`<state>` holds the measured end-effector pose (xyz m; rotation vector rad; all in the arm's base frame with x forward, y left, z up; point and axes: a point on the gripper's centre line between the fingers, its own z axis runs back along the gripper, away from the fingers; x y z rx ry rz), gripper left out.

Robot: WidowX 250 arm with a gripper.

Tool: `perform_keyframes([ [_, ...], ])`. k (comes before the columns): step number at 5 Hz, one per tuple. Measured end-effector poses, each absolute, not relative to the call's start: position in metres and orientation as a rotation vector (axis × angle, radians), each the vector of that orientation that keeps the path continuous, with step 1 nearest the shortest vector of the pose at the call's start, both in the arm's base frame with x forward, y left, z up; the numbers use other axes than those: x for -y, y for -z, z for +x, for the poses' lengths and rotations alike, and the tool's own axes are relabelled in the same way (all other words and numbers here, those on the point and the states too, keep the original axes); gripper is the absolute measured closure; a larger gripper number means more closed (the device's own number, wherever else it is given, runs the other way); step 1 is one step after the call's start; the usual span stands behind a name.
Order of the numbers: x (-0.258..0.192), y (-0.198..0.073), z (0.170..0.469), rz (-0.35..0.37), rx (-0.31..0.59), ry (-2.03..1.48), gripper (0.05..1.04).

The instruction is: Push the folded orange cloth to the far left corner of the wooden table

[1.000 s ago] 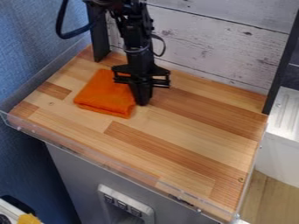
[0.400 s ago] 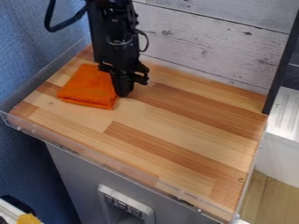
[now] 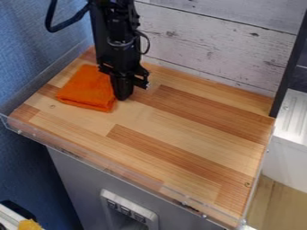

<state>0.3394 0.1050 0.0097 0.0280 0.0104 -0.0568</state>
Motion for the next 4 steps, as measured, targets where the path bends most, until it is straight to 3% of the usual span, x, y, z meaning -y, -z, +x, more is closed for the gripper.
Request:
perform_keyframes([
  [2,-0.116,-0.011,0.340,0.006,-0.023,0.052,0.993],
  [3,-0.122,-0.016,0.337,-0.015,-0.040,0.044,0.837],
  [4,-0.117,-0.029,0.328,-0.032,-0.047,0.041,0.574],
])
